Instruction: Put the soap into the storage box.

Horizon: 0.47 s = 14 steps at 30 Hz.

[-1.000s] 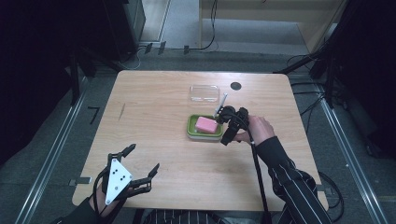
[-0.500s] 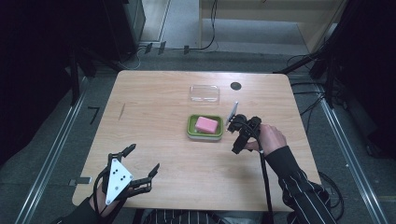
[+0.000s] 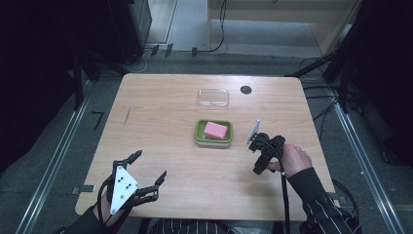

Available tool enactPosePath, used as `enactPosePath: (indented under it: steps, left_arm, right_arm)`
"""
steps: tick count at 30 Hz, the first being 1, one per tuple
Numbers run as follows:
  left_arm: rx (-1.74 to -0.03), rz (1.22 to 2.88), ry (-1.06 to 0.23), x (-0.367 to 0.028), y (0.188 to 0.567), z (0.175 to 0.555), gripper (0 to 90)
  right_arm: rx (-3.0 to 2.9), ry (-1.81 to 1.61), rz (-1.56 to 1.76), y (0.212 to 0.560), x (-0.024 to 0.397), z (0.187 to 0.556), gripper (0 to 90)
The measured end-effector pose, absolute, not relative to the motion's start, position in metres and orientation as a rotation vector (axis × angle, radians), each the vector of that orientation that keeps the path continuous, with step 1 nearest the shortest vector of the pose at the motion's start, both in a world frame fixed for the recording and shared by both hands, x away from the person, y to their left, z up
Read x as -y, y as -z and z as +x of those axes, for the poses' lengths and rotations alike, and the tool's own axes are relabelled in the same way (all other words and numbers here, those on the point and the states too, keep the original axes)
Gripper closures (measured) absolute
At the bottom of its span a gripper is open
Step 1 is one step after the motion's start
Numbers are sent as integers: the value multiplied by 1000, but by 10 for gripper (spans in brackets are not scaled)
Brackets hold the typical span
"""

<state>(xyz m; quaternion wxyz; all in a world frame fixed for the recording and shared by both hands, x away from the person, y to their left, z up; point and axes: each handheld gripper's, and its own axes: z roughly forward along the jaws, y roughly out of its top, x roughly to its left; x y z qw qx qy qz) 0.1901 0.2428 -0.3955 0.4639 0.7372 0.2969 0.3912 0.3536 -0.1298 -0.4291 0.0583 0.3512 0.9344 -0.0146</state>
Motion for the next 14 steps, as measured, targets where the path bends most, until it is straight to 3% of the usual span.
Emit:
enactPosePath:
  steps: [14]
  left_arm:
    - [-727,1806,-970,-242,395,190,132]
  right_arm:
    - [-2845,74,1089,445,141,344,72]
